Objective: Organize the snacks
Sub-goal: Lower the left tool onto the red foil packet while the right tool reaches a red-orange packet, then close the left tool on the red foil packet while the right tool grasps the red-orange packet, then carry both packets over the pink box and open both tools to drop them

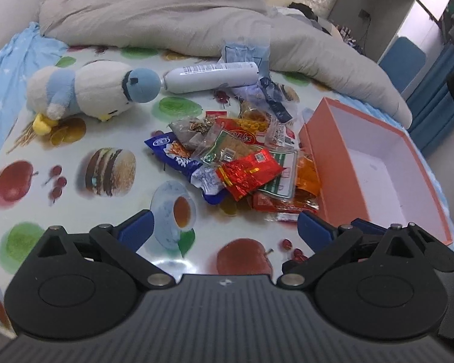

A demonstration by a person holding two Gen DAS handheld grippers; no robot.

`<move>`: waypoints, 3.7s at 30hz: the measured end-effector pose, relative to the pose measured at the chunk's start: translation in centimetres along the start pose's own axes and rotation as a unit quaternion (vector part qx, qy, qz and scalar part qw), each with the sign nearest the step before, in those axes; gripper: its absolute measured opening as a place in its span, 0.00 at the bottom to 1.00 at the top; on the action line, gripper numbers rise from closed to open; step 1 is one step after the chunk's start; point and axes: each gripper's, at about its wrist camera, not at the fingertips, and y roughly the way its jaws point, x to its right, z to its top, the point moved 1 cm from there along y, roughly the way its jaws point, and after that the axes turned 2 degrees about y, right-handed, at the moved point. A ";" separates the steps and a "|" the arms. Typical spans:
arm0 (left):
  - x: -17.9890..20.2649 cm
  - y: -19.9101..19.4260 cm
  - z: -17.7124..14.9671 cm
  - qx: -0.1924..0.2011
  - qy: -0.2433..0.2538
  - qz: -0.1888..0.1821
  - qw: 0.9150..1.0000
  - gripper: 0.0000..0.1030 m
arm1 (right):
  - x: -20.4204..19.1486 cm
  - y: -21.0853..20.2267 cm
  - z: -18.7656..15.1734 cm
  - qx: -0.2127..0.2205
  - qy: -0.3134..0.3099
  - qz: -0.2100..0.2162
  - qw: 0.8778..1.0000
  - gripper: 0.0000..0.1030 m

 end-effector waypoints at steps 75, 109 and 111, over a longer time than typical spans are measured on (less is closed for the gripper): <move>2.8 1.0 -7.7 -0.059 0.045 0.001 0.997 0.56 | 0.3 -0.4 -8.4 -0.038 0.049 -0.001 0.998 0.35; 8.1 -9.9 -6.9 0.018 0.022 -0.014 0.999 0.56 | 1.3 -14.6 -4.5 0.100 0.037 -0.032 0.994 0.34; 9.0 -9.7 -7.0 0.016 0.026 -0.024 0.999 0.56 | 1.8 -15.0 -4.6 0.101 0.038 -0.045 0.993 0.34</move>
